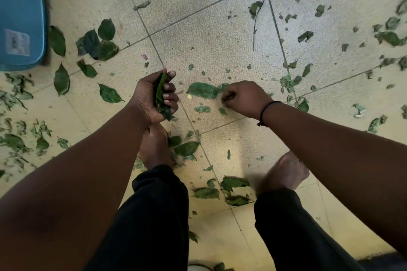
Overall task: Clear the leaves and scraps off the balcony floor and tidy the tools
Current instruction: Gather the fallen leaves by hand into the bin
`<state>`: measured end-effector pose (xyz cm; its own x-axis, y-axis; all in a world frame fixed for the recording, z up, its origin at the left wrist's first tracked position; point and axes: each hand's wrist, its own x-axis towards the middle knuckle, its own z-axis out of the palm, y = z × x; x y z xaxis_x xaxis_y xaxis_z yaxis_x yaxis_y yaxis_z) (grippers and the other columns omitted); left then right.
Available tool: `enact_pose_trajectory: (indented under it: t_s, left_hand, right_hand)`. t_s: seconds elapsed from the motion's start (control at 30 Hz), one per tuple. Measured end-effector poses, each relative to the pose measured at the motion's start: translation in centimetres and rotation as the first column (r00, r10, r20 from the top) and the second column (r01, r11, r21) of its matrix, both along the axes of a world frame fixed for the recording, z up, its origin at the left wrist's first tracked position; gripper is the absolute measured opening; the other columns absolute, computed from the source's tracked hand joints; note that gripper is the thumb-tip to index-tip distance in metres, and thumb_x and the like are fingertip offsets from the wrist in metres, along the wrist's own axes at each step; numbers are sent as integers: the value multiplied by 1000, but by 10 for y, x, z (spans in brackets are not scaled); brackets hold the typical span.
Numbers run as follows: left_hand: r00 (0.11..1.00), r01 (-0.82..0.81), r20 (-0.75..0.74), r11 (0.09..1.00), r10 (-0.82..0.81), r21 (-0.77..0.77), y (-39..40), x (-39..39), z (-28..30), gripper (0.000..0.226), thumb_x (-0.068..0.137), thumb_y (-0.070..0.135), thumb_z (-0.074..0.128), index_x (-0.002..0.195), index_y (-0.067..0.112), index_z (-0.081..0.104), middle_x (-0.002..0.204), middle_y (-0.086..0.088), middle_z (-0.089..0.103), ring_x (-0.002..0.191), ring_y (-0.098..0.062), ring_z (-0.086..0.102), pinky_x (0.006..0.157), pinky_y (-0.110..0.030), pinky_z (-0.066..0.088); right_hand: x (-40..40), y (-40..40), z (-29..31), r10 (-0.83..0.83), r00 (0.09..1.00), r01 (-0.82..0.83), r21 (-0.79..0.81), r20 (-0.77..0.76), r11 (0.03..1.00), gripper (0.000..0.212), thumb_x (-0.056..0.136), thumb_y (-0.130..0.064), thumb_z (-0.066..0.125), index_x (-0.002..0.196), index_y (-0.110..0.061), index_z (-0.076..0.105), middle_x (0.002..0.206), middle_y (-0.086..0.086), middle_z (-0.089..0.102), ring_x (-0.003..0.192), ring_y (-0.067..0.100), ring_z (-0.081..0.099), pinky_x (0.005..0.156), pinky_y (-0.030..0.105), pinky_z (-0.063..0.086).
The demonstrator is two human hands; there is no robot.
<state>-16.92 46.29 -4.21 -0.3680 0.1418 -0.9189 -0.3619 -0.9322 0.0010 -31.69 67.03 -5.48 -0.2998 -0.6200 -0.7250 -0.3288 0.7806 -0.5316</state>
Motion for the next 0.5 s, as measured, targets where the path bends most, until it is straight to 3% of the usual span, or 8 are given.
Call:
enact_pose_trajectory:
  t_s: [0.1, 0.2, 0.27, 0.37, 0.43, 0.5]
  left_hand:
    - [1000, -1, 29, 1000, 1, -26, -3, 4, -2, 23, 93, 40, 53, 79, 25, 64, 56, 12, 43, 46, -4, 31, 43, -16, 26]
    - [999, 0, 46, 999, 2, -34, -4, 6, -2, 23, 93, 40, 53, 80, 25, 64, 57, 11, 44, 47, -4, 31, 43, -16, 27]
    - [999, 6, 47, 999, -4, -31, -3, 5, 0, 22, 93, 40, 53, 81, 25, 65, 58, 11, 45, 47, -5, 33, 44, -16, 27]
    - [999, 19, 35, 1000, -19, -18, 1, 2, 3, 23, 93, 41, 52, 83, 25, 65, 58, 11, 47, 47, -6, 35, 45, -16, 28]
    - [999, 28, 25, 1000, -28, -7, 5, -1, 7, 24, 94, 41, 50, 84, 25, 66, 58, 10, 48, 47, -6, 36, 46, -16, 28]
    - [999, 32, 22, 999, -32, 1, 13, -5, 12, 25, 95, 41, 49, 85, 25, 66, 58, 10, 48, 47, -6, 37, 46, -15, 29]
  right_hand:
    - [22, -32, -4, 111, 989, -122, -109, -99, 987, 21, 89, -23, 64, 105, -12, 72, 114, 10, 59, 103, 26, 56, 80, 32, 47]
    - [37, -50, -19, 321, 903, -336, -4, -284, 942, 28, 91, -16, 59, 119, -12, 63, 127, 12, 45, 114, 32, 44, 83, 37, 45]
    - [39, -50, -24, 372, 877, -368, 70, -306, 927, 32, 91, -9, 56, 123, -12, 60, 125, 13, 46, 114, 35, 45, 80, 38, 43]
    - [34, -40, -23, 296, 935, -281, 103, -195, 954, 26, 89, -7, 54, 113, -12, 63, 113, 13, 57, 108, 35, 55, 77, 36, 46]
    - [27, -28, -17, 138, 986, -125, 126, -99, 984, 13, 86, -8, 59, 98, -13, 59, 99, 10, 59, 98, 30, 58, 71, 31, 44]
    - [19, -11, -5, -59, 998, 61, 148, -20, 987, 15, 82, -13, 65, 89, -15, 52, 87, 5, 56, 85, 26, 56, 65, 28, 38]
